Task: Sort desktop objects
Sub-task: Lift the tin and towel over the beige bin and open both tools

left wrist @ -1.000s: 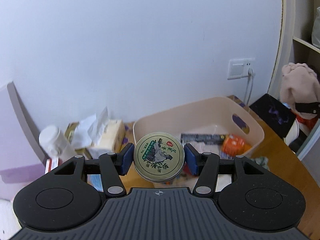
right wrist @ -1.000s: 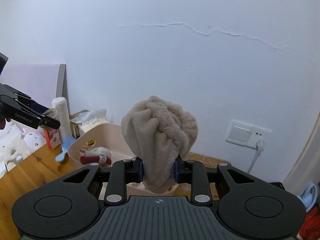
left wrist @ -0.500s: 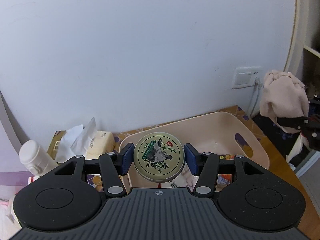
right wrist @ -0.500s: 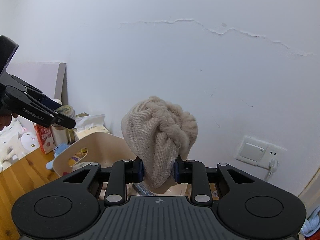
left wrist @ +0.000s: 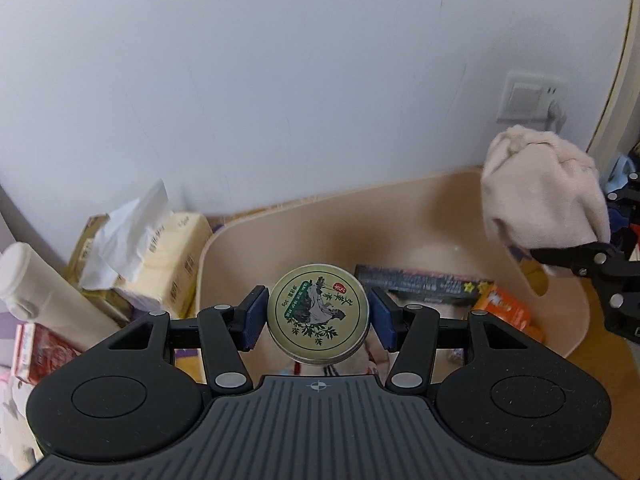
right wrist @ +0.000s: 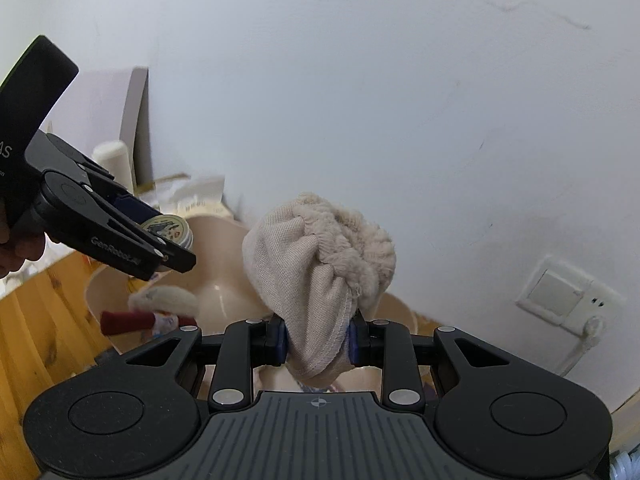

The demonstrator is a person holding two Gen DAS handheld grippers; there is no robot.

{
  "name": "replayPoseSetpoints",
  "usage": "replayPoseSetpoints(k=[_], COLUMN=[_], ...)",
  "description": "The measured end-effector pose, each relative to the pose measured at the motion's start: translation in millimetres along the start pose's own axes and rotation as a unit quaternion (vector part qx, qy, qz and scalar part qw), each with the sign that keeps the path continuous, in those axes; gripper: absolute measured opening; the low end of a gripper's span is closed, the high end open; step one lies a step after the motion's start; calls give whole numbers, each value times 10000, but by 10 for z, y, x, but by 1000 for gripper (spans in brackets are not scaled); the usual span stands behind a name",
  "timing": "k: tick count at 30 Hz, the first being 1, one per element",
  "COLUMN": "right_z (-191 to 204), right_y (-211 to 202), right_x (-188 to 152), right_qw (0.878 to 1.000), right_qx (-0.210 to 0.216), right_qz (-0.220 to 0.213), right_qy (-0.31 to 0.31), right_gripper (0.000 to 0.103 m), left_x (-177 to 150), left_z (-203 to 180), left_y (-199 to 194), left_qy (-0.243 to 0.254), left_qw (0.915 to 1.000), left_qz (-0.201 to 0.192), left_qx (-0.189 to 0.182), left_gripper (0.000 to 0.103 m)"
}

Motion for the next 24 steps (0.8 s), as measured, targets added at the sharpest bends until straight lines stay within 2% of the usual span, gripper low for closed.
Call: replayPoseSetpoints(k=[3, 10, 17, 21, 22, 23, 24], right_z=[24, 109, 180, 204, 213, 218, 214], right_y=[179, 403, 602, 630, 642, 637, 620], right_x=[-37, -175, -293, -285, -275, -276, -273], right_qw=[9992, 9958, 9901, 9886, 9884, 9883, 9883], right_qx=[174, 392, 411, 400, 417, 425, 420], right_qz=[372, 823, 1344, 1452, 1461, 1465, 1464], right_qy=[8, 13, -20, 13, 27, 37, 39], right_gripper=[26, 26, 28, 30, 32, 40, 47], left_x=[-46, -87, -152, -197, -204, -209, -212], left_z=[-18, -30, -62, -34, -25, -14, -6], left_y=[146, 398, 527, 568, 570, 564, 548], left_qy=[-33, -86, -42, -130, -166, -209, -255], left_qw=[9999, 9986, 9963, 9951, 9948, 9949, 9950], left_qz=[125, 517, 859, 982, 1000, 989, 971], left_qx=[69, 93, 61, 49, 47, 27, 9], left_gripper=[55, 56, 56, 56, 56, 58, 66])
Point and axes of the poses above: each gripper's, at about its wrist camera, not at the fingertips, and y roughly the way its jaws point, z to its left, x to its top, the point moved 1 cm from there along y, roughly the way its jaws point, and after that the axes turned 5 degrees about -x, right-handed, at the moved point
